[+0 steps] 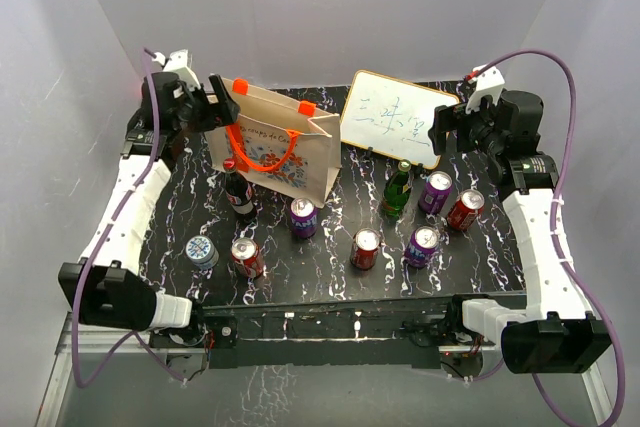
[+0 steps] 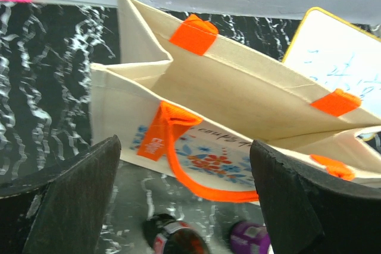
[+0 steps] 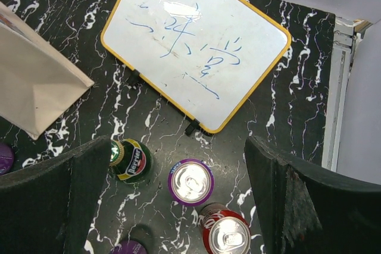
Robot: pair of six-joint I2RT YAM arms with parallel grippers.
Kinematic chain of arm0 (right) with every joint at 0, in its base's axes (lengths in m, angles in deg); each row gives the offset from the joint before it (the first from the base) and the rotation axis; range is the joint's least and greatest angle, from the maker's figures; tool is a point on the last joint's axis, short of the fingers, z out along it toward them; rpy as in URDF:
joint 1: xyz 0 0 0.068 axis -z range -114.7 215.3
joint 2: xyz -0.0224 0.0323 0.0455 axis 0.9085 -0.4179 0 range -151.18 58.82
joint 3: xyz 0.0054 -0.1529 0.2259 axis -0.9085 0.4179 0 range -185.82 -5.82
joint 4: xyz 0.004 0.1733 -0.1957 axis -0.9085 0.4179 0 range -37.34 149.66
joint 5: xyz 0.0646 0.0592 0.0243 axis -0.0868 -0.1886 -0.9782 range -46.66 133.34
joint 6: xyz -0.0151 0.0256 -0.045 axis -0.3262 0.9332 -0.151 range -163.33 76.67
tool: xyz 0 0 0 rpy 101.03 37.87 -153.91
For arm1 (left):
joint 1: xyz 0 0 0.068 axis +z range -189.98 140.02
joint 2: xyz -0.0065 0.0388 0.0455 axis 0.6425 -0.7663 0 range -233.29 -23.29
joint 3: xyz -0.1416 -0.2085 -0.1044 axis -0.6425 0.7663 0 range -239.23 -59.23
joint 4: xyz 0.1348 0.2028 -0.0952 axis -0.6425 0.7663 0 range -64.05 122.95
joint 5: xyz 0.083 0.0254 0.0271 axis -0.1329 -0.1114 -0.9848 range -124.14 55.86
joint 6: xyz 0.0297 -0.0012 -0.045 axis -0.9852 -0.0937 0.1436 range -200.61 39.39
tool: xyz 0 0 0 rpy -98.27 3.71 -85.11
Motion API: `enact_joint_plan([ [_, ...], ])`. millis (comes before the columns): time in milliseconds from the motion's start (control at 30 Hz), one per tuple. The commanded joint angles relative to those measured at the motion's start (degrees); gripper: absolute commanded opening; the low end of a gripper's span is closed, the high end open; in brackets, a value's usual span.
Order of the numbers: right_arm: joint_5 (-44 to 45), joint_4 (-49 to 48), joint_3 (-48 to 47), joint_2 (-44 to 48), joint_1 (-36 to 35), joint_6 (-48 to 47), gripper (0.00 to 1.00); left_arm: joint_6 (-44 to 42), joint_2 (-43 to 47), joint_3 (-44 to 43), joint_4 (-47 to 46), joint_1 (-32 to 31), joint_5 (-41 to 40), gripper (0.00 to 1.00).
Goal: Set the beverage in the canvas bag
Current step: Adjust the canvas bag at the center of the board.
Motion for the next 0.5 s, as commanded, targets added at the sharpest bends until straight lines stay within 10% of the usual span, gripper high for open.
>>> enact_joint_plan([
  [0, 0.0, -1.8, -1.2, 2.4, -0.1, 0.7, 0.98, 8.4, -0.9, -2.2, 2.7, -2.0, -2.8, 0.84],
  [467, 0.0, -1.8, 1.9, 4.6, -0.1, 0.4, 0.98, 13.2, -10.8, -7.8, 3.9, -4.3, -4.0, 0.83],
])
